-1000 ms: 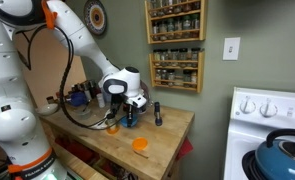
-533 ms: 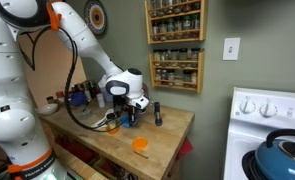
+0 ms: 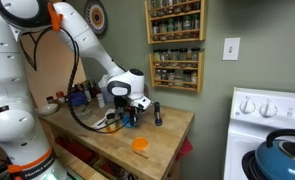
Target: Move the blue bowl backwards
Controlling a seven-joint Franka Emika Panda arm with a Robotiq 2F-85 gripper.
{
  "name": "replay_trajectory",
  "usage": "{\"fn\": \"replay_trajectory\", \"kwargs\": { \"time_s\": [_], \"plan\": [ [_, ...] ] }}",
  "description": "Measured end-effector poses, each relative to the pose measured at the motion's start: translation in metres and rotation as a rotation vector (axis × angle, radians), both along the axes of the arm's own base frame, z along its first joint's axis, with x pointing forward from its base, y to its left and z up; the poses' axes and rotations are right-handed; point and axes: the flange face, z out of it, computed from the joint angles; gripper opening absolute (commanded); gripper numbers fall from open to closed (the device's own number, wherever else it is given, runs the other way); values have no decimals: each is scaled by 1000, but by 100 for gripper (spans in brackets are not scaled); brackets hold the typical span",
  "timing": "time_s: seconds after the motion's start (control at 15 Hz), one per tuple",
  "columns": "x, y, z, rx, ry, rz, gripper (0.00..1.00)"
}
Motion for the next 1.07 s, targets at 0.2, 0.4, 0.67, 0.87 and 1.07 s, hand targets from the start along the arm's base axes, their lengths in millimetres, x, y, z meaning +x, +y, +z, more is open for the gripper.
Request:
{"fn": "replay_trajectory", "kwargs": {
  "time_s": [0.2, 0.4, 0.67, 0.87, 1.07],
  "plan": [
    [0, 0, 0, -1, -4, 12, 1],
    [1, 0, 2, -3, -10, 26, 1],
    [-1, -4, 3, 2, -9, 19, 1],
    [-1, -12, 5, 11, -2, -19, 1],
    [3, -16, 9, 32, 0, -95, 1]
  ]
}}
